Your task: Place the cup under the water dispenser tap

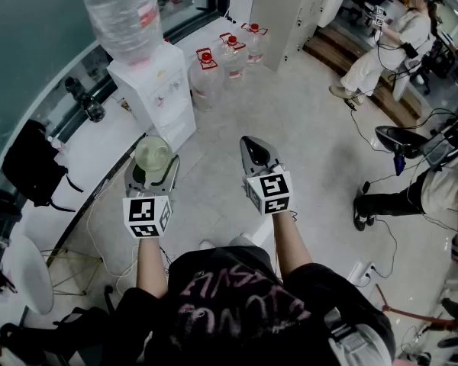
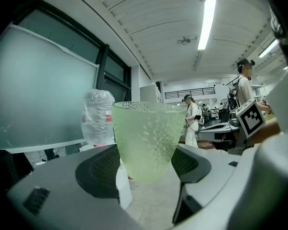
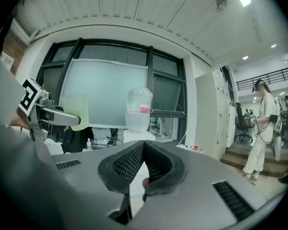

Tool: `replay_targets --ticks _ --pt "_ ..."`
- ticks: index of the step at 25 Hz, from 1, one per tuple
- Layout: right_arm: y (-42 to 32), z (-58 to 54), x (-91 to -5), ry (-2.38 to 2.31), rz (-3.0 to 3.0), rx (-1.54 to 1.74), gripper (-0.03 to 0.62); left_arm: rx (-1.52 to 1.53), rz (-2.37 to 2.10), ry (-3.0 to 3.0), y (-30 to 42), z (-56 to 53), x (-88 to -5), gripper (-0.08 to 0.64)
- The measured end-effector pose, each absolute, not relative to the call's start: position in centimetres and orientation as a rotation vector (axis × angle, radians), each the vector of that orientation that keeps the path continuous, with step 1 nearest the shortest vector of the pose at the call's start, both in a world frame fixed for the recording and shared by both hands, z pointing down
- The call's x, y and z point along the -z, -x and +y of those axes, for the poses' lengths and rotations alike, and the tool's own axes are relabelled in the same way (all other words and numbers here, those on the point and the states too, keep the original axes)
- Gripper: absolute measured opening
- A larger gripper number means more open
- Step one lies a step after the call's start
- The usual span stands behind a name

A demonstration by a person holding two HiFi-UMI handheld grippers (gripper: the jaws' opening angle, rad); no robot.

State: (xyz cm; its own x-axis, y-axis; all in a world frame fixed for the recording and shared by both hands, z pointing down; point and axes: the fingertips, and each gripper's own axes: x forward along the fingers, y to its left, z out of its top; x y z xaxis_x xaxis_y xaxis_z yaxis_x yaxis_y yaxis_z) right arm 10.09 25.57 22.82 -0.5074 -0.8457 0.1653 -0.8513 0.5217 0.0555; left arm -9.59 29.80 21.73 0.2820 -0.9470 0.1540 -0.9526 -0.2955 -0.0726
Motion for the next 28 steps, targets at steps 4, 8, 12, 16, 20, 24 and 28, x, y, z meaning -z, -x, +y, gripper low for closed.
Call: replay_targets --ticks 4,8,12,16,20,24,28 --pt "-10.0 25.7 -22.7 -1.473 -2.584 -0.054 0.014 -0.267 -1.836 -2.498 9.6 29.8 -21.6 0.341" --pt "-10.1 25.8 -22.6 -1.479 -2.585 -0.044 0.014 -0.269 -1.84 -2.505 9.5 29.9 -21.6 0.341" --pt "-10.2 25.9 -22.6 -1.486 -2.58 -0.039 0.014 -0.271 -1.839 -2.505 9.3 30.1 -21.7 0.341" --pt "-9.8 26.0 -22.6 -1.475 -2.589 -0.036 0.015 -0.268 -1.84 -2.504 9.7 30.1 -21.7 0.341" --pt "-9.6 25.9 -22.7 -1.478 -2.575 -0.037 0.015 -0.265 -1.84 -2.508 9.9 30.1 -21.6 0.341" --pt "-9.3 26.1 -23.0 -1.493 -2.565 -0.046 0.015 -0.257 -1.833 -2.511 10.5 30.2 -21.8 0.341" --pt "-9.1 26.1 -23.4 -1.493 -2.551 -0.042 0.015 -0.259 -1.822 -2.509 10.7 30.3 -22.3 0.341"
